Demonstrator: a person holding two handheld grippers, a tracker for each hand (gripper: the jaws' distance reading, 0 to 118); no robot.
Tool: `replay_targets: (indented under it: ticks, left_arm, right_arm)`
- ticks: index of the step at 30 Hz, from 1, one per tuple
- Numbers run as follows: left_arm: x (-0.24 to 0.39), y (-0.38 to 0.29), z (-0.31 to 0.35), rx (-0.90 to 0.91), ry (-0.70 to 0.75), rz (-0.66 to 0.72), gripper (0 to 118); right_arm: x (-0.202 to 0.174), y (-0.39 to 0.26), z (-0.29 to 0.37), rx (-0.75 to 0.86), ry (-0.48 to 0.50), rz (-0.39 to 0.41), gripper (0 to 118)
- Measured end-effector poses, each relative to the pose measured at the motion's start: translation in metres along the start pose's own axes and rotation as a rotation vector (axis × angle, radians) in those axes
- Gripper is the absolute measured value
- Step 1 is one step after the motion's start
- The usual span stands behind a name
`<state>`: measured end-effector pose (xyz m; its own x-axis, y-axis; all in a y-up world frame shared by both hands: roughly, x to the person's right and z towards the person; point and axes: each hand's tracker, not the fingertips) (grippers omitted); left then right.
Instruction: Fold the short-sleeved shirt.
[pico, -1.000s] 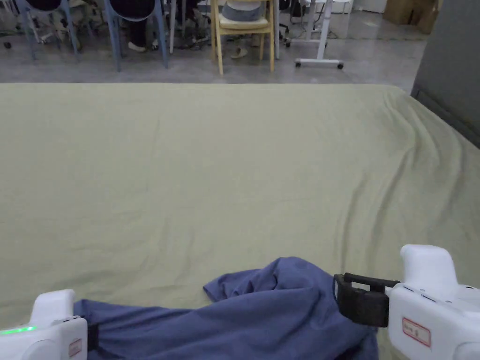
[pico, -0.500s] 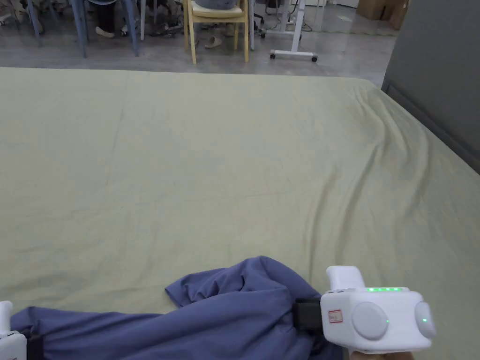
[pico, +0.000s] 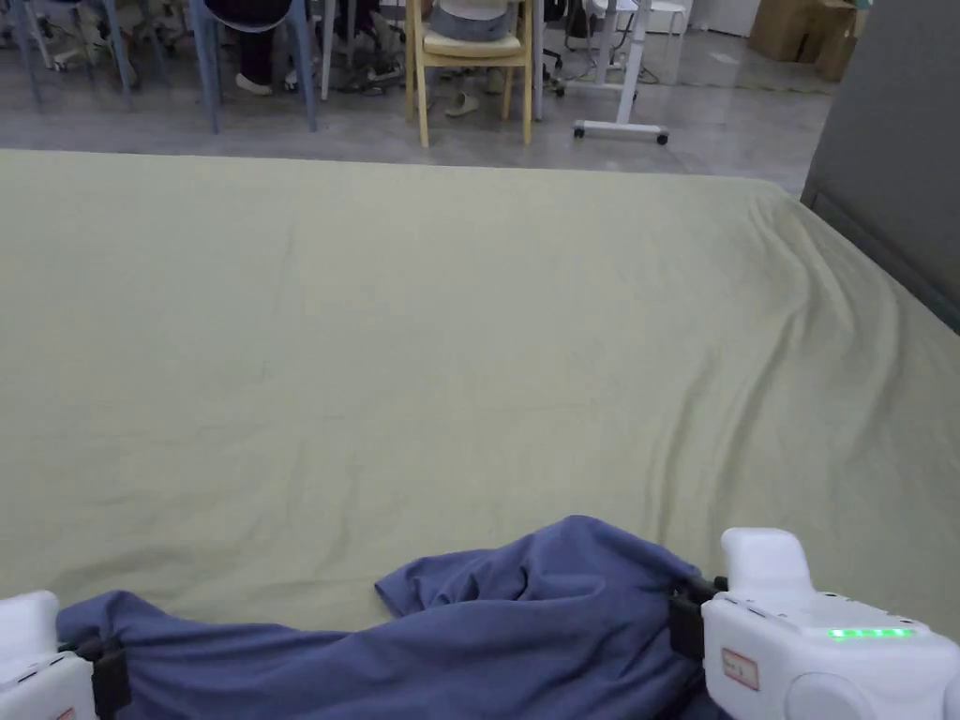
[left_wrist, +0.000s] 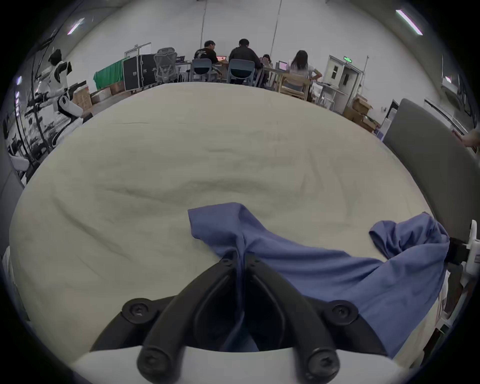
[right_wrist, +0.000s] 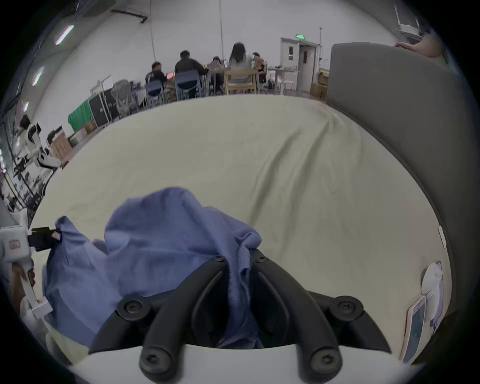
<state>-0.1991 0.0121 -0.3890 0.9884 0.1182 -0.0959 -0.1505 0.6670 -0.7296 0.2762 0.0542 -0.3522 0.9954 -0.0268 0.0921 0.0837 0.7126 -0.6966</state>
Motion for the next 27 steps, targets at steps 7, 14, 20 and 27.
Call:
replay_targets:
  ticks: [7, 14, 20, 27]
  left_arm:
    - [0.003, 0.039, 0.063, 0.162, -0.03, 0.013, 1]
    - [0.003, 0.09, 0.181, 0.392, -0.013, -0.004, 0]
    - [0.017, 0.12, 0.285, 0.594, -0.022, -0.032, 1]
    - [0.041, 0.133, 0.342, 0.696, -0.03, -0.047, 0]
  right_arm:
    - [-0.009, 0.035, 0.058, 0.161, 0.012, 0.017, 14]
    - [-0.015, 0.083, 0.153, 0.382, -0.076, 0.033, 14]
    - [0.002, 0.125, 0.25, 0.565, -0.114, -0.027, 14]
    - [0.011, 0.138, 0.317, 0.684, -0.152, -0.015, 14]
